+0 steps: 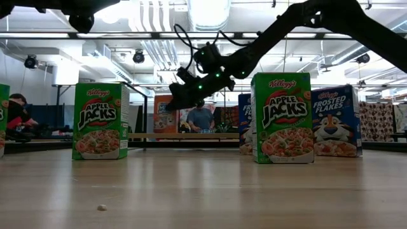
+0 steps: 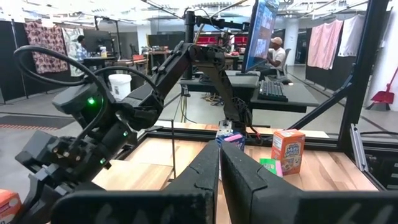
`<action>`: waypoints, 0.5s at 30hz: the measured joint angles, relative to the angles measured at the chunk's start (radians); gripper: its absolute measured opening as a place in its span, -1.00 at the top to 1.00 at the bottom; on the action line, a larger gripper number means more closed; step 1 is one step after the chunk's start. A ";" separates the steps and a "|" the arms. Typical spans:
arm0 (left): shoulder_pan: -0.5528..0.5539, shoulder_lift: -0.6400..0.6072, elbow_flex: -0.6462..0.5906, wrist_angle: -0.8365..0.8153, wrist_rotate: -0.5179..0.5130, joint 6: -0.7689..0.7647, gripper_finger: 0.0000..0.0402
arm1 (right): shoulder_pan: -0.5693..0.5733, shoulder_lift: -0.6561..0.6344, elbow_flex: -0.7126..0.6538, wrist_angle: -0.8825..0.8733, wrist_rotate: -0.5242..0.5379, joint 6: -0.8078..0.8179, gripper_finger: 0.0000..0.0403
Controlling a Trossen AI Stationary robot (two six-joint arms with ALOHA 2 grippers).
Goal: Stack cereal on shelf
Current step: Put the center orange cereal box on the shelf
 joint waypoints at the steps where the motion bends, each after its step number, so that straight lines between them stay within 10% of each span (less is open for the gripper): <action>1: 0.000 0.001 0.000 0.000 -0.001 0.000 1.00 | 0.000 0.001 0.005 -0.002 0.007 0.000 0.96; 15: 0.000 0.005 0.000 0.000 -0.001 0.004 1.00 | 0.011 -0.045 0.015 -0.164 0.018 -0.036 0.96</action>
